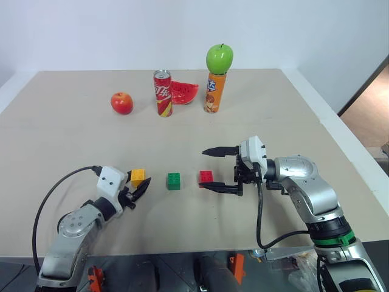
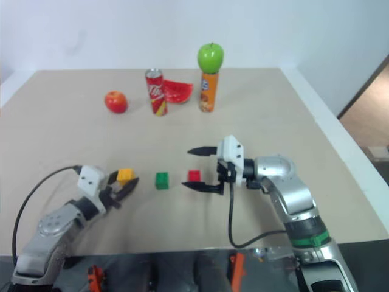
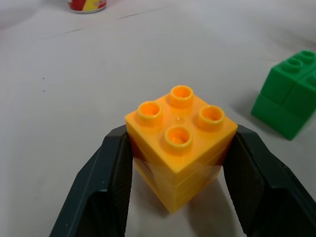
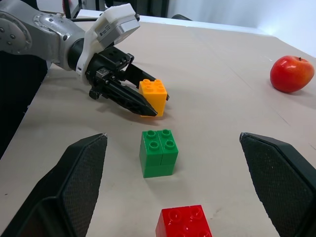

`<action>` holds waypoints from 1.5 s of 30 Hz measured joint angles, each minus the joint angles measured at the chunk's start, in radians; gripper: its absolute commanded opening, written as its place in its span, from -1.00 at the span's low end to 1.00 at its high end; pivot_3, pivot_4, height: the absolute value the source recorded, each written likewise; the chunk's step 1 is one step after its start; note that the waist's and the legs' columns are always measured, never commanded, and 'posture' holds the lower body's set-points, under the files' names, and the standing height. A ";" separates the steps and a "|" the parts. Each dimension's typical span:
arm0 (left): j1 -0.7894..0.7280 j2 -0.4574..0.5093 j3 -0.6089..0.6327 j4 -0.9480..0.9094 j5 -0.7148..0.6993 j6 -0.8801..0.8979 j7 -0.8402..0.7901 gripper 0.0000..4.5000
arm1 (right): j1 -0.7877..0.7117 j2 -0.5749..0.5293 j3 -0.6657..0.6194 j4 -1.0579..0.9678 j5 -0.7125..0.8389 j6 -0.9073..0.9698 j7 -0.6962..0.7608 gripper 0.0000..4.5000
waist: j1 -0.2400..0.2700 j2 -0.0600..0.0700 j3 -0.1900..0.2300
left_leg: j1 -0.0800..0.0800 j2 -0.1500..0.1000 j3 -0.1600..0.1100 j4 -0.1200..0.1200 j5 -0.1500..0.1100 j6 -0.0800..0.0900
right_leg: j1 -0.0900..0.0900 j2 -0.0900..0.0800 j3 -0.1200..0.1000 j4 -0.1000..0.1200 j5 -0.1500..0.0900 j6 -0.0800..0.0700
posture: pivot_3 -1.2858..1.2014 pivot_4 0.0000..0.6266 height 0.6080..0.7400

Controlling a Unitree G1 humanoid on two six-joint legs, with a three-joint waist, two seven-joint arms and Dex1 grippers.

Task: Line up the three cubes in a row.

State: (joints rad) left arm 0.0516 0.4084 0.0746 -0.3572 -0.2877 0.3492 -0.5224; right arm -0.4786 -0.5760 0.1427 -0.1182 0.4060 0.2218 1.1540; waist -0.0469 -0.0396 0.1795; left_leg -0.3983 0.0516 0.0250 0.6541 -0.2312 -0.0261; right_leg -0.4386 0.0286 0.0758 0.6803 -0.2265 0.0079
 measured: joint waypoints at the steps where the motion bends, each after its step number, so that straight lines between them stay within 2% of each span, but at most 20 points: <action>1: -0.004 0.002 0.000 0.009 -0.001 0.000 -0.009 0.08 | 0.000 0.000 0.000 0.000 0.000 0.000 0.000 1.00 | 0.000 0.000 0.000 | 0.000 0.000 0.000 0.000 0.000 0.000 | 0.000 0.000 0.000 0.000 0.000 0.000 | 0.03 -0.52 1.00; 22: -0.055 0.022 -0.022 0.078 0.015 -0.020 -0.041 0.08 | 0.012 -0.015 0.000 -0.014 0.000 0.003 0.000 1.00 | 0.000 0.000 0.000 | 0.000 0.000 0.000 0.000 0.000 0.000 | 0.000 0.000 0.000 0.000 0.000 0.000 | 0.03 -0.52 1.00; 28: -0.059 0.031 -0.038 0.084 0.012 -0.020 -0.062 0.95 | 0.012 -0.015 0.000 -0.014 0.000 0.003 0.000 1.00 | 0.000 0.000 0.000 | 0.000 0.000 0.000 0.000 0.000 0.000 | 0.000 0.000 0.000 0.000 0.000 0.000 | 0.03 -0.52 1.00; 45: -0.071 0.106 0.036 -0.060 -0.111 0.077 -0.090 0.98 | 0.010 -0.015 0.000 -0.013 0.000 0.000 0.006 1.00 | 0.000 0.000 0.000 | 0.000 0.000 0.000 0.000 0.000 0.000 | 0.000 0.000 0.000 0.000 0.000 0.000 | 0.03 -0.52 1.00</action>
State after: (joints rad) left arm -0.0194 0.5141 0.1106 -0.4168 -0.3987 0.4262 -0.6124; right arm -0.4683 -0.5909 0.1429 -0.1310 0.4060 0.2221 1.1604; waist -0.0472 -0.0396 0.1795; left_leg -0.3986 0.0520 0.0251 0.6538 -0.2312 -0.0262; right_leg -0.4389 0.0290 0.0758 0.6803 -0.2266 0.0078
